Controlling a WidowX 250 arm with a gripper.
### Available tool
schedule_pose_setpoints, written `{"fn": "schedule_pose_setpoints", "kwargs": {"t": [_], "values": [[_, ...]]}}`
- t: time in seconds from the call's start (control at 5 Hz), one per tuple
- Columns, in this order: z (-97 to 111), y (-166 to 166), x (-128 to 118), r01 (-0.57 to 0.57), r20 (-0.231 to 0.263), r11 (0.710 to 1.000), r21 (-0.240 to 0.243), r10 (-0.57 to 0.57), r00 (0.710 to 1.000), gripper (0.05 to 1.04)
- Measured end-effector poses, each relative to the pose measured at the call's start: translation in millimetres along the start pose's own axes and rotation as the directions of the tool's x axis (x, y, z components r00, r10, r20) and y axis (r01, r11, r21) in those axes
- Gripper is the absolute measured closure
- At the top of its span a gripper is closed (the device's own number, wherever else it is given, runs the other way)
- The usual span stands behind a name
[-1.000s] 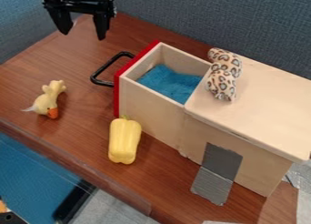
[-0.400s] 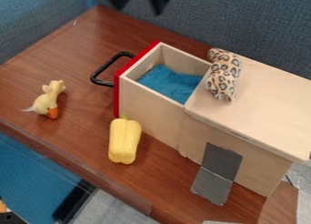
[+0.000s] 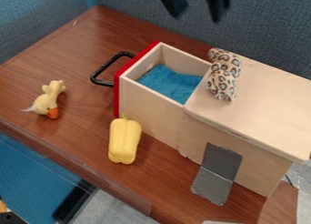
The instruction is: Put the spotted thing in the drawer
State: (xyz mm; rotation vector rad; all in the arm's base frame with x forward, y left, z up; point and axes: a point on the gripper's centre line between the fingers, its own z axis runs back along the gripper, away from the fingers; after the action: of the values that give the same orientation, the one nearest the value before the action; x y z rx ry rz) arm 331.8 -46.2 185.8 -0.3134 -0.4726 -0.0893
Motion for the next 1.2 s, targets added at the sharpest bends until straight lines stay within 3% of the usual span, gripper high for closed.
{"fn": "schedule_pose_setpoints", "kwargs": {"t": [0.4,0.6,0.8,1.0,1.2], "values": [[-41,-18,-17,0.09,-0.114,0.996,0.01,-0.089,0.989,0.084],[-62,-12,-29,0.121,-0.196,0.991,0.049,-0.109,0.975,0.084],[-71,-5,-33,0.124,-0.228,0.988,0.094,-0.1,0.968,0.122],[-70,-1,-33,0.14,-0.23,0.984,0.114,-0.111,0.967,0.401],[-55,20,-28,0.122,-0.21,0.98,0.158,-0.087,0.974,0.608]]}}
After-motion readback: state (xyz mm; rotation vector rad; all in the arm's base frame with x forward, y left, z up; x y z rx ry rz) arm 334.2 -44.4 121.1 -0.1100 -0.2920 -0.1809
